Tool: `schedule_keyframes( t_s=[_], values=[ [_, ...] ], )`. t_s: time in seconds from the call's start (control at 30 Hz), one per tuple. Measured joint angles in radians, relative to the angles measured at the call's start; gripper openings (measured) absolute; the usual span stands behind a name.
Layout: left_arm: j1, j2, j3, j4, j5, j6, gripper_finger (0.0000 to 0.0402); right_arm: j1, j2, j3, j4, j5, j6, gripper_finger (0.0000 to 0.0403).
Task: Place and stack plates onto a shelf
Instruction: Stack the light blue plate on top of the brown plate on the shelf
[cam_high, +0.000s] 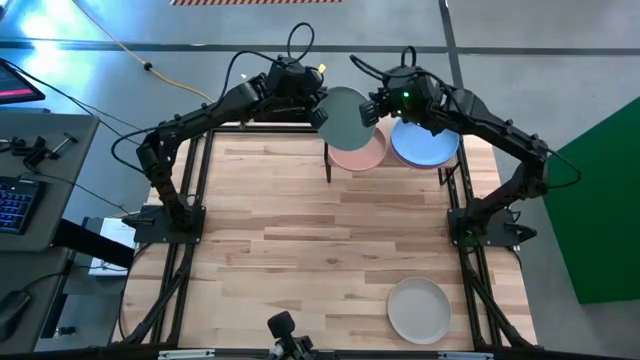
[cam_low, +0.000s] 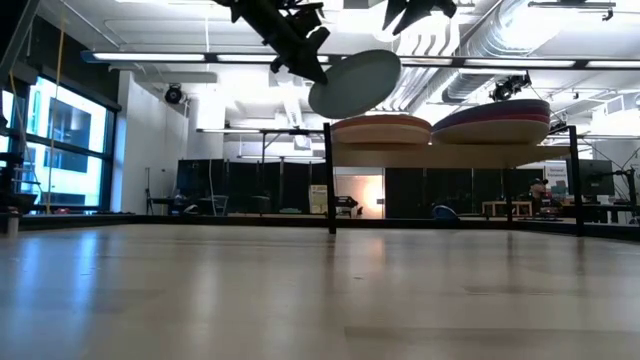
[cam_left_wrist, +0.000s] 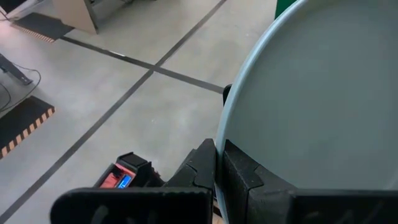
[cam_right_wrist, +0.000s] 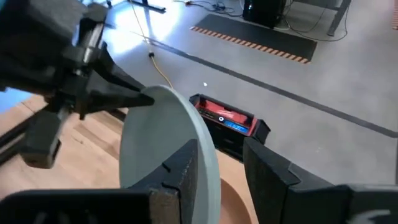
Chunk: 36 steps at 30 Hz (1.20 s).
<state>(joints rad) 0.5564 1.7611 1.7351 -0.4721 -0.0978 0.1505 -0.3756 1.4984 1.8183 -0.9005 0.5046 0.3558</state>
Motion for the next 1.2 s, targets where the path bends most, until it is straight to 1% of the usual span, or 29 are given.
schedule_keyframes(
  t_s=[0.2,0.37,0.63,0.7,0.77,0.87,0.9,1.0,1.07,1.2],
  values=[
    [-0.003,0.000,0.000,-0.002,0.000,-0.015,0.0001,0.000,0.054,0.000,-0.033,-0.011,-0.025,0.0101],
    [-0.004,0.000,0.000,-0.004,0.000,-0.015,0.0001,0.000,0.080,0.000,-0.060,0.008,-0.025,0.0100],
    [-0.004,0.000,0.000,-0.009,0.000,-0.015,0.0001,-0.011,0.126,0.000,-0.091,0.008,-0.009,0.0098],
    [-0.004,0.000,0.000,-0.013,0.000,-0.015,0.0001,-0.013,0.129,-0.001,-0.103,0.008,0.017,0.0090],
    [-0.004,0.000,0.000,-0.013,0.000,-0.015,0.0001,-0.013,0.127,-0.001,-0.101,0.008,0.034,0.0072],
    [-0.004,0.000,0.000,-0.014,0.000,-0.015,0.0001,-0.017,0.123,-0.001,-0.104,0.006,0.049,0.0022],
    [-0.003,0.000,0.000,-0.014,0.001,-0.015,0.0001,-0.018,0.122,-0.001,-0.103,0.002,0.051,0.0012],
    [-0.003,0.000,0.000,-0.012,-0.001,-0.015,0.0001,-0.031,0.122,-0.001,-0.103,-0.019,0.068,0.0015],
    [-0.003,0.000,0.000,-0.013,-0.001,-0.015,0.0001,-0.039,0.122,-0.001,-0.103,-0.042,0.072,0.0009],
    [-0.003,0.000,0.000,-0.008,-0.001,-0.015,0.0001,-0.049,0.122,-0.001,-0.103,-0.050,0.074,0.0005]
  ],
)
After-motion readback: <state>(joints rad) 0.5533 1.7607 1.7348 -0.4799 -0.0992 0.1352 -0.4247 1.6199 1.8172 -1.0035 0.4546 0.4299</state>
